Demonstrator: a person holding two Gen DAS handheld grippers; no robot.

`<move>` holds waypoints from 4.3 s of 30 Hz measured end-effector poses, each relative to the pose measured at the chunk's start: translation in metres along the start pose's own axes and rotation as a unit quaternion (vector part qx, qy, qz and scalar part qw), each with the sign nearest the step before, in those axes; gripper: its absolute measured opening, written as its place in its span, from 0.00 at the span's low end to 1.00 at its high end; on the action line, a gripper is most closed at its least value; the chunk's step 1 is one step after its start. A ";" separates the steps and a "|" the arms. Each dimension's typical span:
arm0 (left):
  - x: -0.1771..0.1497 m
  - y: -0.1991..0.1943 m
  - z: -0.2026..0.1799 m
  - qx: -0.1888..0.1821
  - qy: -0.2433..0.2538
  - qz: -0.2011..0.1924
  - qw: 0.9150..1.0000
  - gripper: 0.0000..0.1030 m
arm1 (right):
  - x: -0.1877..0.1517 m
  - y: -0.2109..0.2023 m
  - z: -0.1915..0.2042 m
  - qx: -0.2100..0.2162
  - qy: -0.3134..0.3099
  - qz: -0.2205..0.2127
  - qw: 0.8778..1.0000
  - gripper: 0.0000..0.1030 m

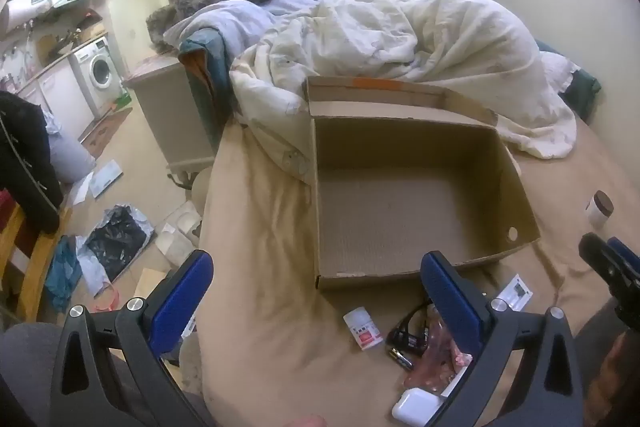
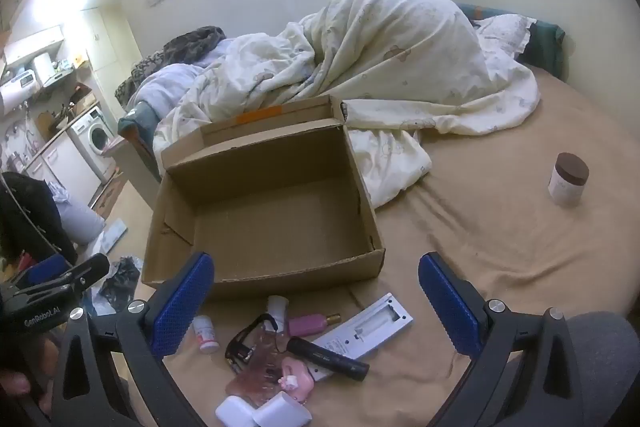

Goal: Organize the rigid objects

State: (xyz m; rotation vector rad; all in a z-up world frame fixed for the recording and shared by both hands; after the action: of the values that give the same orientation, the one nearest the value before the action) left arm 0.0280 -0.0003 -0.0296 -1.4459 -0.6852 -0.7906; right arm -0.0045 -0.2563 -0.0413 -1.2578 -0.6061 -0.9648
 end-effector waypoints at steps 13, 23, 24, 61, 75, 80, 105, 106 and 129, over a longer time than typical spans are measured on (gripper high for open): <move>0.000 0.001 0.000 0.004 0.006 -0.004 1.000 1.00 | 0.001 -0.002 -0.001 0.003 0.002 -0.005 1.000 1.00; -0.003 0.001 0.000 0.004 0.007 -0.004 1.000 1.00 | -0.001 -0.001 0.001 0.000 -0.001 -0.007 1.000 1.00; -0.003 0.001 0.000 0.004 0.007 -0.003 1.000 1.00 | -0.001 -0.001 0.001 0.000 -0.001 -0.007 1.000 1.00; -0.008 0.006 -0.006 0.002 0.008 0.001 1.000 1.00 | 0.001 -0.002 0.004 -0.004 -0.002 -0.010 1.000 1.00; -0.008 0.006 -0.005 0.001 0.008 0.002 1.000 1.00 | 0.003 -0.003 0.001 -0.005 0.006 -0.011 1.000 1.00; -0.012 0.007 -0.008 0.002 0.011 0.001 1.000 1.00 | 0.003 -0.003 0.001 -0.005 0.005 -0.011 1.000 1.00; -0.005 0.006 0.002 -0.003 -0.005 0.000 1.000 1.00 | 0.002 -0.003 0.001 -0.004 0.006 -0.010 1.000 1.00; -0.005 0.006 0.003 -0.004 -0.007 0.000 1.000 1.00 | 0.002 -0.003 0.001 -0.004 0.006 -0.010 1.000 1.00; -0.042 0.068 0.038 0.020 -0.134 0.161 0.978 0.85 | -0.028 0.025 -0.003 -0.009 0.024 0.086 0.996 1.00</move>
State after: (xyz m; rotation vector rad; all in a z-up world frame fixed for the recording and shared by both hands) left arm 0.0606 0.0380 -0.1027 -1.5927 -0.6421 -0.3327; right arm 0.0028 -0.2516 -0.0780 -1.2770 -0.4452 -0.8549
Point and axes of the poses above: each gripper's, at about its wrist camera, not at the fingertips, and y roughly the way its jaws point, z to its left, x to its top, the point moved 4 cm from there along y, roughly the way its jaws point, and after that the axes turned 11 degrees about -z, right-handed, at the moved point
